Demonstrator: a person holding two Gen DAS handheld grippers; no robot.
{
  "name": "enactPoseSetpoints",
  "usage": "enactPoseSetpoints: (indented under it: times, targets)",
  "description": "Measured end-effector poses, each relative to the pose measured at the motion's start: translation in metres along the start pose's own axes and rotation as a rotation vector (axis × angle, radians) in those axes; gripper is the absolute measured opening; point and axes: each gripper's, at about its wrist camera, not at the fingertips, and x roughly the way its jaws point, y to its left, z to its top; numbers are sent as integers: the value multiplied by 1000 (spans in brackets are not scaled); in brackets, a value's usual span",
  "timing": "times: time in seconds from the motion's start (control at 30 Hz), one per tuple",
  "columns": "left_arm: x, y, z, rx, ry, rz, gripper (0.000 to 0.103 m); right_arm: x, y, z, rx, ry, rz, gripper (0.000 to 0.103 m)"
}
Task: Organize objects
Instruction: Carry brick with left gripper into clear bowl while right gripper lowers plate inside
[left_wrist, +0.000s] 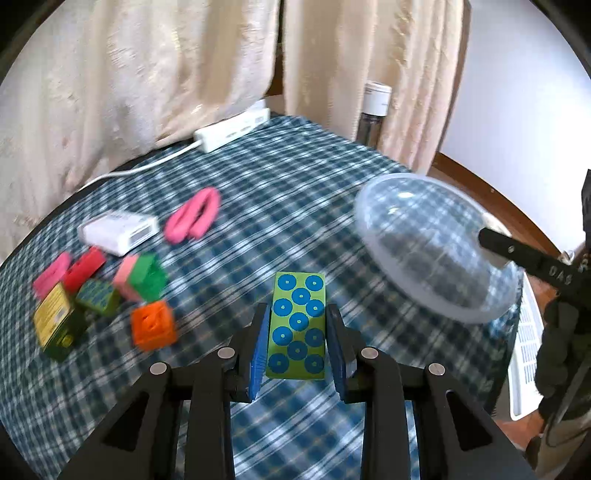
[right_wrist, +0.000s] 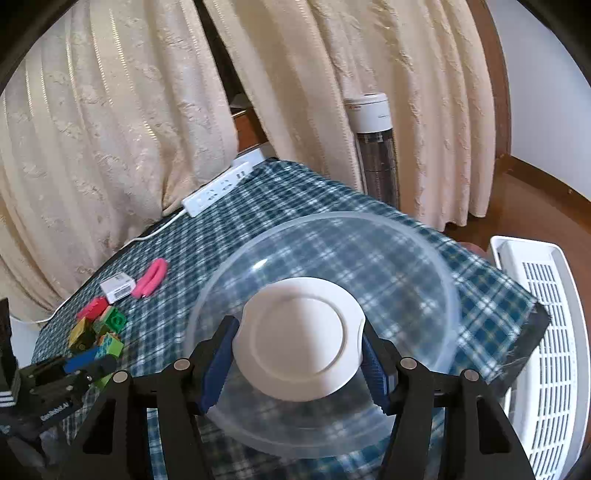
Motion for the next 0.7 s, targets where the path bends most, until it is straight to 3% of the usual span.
enactPoseSetpoints:
  times: [0.7]
  targets:
    - [49, -85, 52, 131, 20, -123, 30, 10, -44, 14, 60, -11, -3, 65]
